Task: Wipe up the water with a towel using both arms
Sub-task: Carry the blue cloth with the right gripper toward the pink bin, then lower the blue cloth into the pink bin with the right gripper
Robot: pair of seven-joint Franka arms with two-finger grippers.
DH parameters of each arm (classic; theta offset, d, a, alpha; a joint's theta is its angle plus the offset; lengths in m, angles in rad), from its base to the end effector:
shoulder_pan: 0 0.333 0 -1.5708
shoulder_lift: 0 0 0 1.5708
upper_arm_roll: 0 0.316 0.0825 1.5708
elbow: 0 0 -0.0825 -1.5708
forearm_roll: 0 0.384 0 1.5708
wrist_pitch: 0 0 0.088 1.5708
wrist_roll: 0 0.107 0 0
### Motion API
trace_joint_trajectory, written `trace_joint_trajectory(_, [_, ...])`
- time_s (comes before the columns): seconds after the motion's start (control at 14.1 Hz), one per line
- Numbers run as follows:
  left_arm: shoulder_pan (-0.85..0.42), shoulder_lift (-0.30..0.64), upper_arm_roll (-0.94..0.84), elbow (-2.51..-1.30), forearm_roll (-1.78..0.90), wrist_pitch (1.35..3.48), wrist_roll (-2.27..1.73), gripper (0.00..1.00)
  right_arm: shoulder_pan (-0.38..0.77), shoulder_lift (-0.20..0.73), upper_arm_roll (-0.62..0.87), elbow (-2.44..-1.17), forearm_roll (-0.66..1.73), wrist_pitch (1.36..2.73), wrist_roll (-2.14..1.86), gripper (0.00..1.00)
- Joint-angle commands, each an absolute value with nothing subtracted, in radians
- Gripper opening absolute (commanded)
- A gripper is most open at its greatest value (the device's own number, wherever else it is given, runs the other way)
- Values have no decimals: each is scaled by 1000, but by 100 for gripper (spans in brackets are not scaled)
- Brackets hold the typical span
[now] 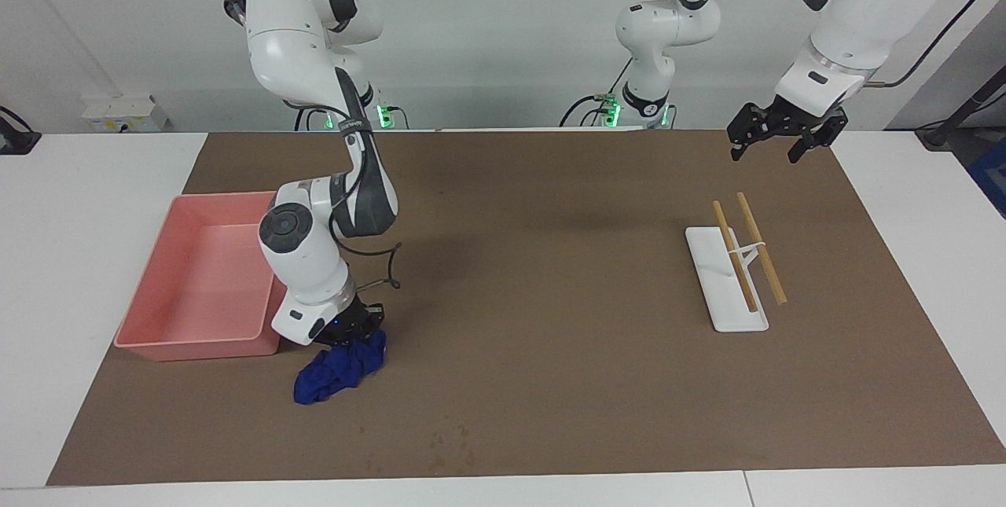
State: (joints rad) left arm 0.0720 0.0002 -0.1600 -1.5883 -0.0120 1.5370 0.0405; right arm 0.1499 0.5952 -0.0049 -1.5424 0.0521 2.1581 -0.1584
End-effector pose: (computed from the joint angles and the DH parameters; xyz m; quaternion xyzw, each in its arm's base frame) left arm 0.5481 -0.0497 0.6133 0.9976 -0.0642 -0.0259 0.0054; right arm 0.6962 0.1043 0.3067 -0.9902 -0.1374 -0.0104 0.0204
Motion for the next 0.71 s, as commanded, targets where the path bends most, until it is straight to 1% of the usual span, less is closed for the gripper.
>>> trace_joint_trajectory(0.0, [75,-29,-160,-1618,5,1539,43,100,137,552,9,-1566,69,2006,-146,0])
trace_joint_trajectory(0.14, [75,-29,-160,-1618,5,1539,43,100,132,519,9,-1572,71,1898,-143,0])
trace_joint_trajectory(0.35, [75,-29,-160,-1618,5,1539,43,100,91,467,11,-1578,74,1766,-130,0])
trace_joint_trajectory(0.5, [75,-29,-160,-1618,5,1539,43,100,78,414,11,-1578,74,1669,-129,0])
trace_joint_trajectory(0.64, [75,-29,-160,-1618,5,1539,43,100,69,376,9,-1578,74,1608,-124,0])
